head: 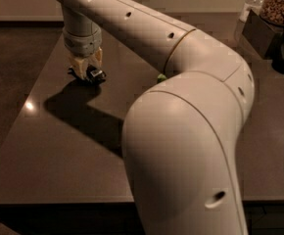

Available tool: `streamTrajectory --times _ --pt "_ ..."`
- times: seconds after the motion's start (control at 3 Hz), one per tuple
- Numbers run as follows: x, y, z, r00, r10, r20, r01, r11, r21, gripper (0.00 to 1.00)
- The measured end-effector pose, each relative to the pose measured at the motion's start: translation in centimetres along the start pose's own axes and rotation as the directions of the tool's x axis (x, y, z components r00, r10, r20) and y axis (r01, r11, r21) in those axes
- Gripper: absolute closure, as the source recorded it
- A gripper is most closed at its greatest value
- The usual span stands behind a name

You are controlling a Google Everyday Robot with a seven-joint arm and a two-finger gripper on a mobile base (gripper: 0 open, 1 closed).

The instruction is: Move rxbar chocolate near orange

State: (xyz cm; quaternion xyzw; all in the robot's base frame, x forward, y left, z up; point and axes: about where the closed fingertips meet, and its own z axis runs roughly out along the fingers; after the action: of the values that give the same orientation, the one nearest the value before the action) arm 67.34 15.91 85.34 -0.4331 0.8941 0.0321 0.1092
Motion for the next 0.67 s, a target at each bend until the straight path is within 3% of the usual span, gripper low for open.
streamTrajectory --times 0.67 --pt "4.5 -0.2 -4.4 1.0 -0.015 0.016 0.014 0.9996 0.023 1.0"
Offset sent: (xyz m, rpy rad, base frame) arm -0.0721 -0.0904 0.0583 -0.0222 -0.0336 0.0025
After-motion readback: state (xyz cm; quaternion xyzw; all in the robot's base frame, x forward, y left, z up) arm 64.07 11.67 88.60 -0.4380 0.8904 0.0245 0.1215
